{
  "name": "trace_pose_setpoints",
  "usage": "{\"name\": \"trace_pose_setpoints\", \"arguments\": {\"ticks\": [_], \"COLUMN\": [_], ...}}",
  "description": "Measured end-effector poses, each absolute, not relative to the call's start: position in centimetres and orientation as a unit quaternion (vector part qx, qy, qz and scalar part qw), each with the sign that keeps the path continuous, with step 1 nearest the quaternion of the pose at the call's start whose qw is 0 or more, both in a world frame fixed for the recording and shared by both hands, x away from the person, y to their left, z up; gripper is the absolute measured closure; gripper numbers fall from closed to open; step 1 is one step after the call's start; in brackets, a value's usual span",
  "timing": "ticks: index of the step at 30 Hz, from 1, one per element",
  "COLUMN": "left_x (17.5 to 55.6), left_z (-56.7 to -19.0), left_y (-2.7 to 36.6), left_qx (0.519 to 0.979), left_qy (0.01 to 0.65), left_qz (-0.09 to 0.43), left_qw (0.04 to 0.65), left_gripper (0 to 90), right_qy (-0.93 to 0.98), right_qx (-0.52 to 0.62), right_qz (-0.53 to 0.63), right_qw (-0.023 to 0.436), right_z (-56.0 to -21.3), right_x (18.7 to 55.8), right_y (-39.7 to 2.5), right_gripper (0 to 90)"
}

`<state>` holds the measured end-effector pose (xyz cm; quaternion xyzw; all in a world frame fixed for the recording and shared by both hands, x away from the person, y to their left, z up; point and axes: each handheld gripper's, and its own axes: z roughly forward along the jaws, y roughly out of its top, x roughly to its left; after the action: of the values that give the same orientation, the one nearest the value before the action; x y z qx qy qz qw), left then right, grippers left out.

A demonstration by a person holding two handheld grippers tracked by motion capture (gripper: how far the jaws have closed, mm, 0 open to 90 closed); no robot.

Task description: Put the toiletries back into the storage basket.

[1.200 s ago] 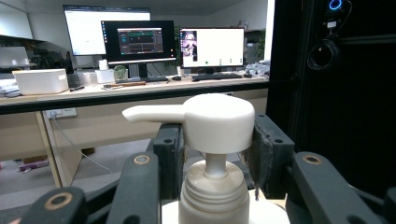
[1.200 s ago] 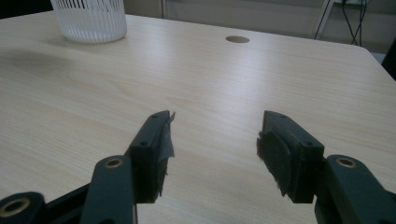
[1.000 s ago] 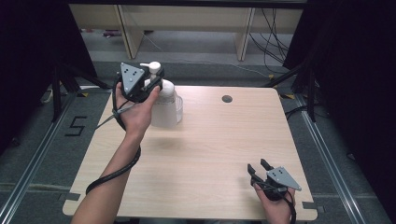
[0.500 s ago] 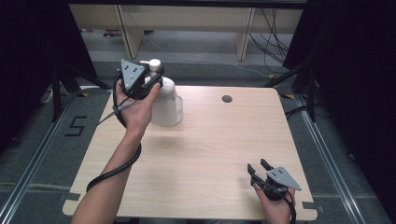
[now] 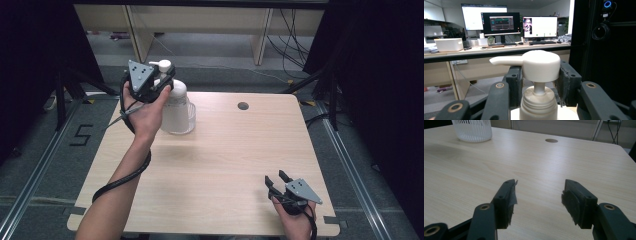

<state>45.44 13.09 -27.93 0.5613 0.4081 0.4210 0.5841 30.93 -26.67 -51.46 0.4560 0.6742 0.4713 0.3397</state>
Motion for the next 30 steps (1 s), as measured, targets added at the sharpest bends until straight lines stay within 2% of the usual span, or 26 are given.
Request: {"name": "trace_pose_setpoints", "arguments": {"ticks": [30], "left_x": [46.8], "left_z": [-27.1], "left_y": [13.1], "left_qx": [0.559], "left_qy": [0.407], "left_qz": [0.426], "left_qw": [0.584], "left_gripper": [59.4], "right_qy": [0.676], "right_qx": [0.459], "right_qz": [0.472], "right_qw": [0.332], "right_z": [-51.5], "right_x": [30.9], "right_y": [-26.6], "right_gripper": [43.9]}}
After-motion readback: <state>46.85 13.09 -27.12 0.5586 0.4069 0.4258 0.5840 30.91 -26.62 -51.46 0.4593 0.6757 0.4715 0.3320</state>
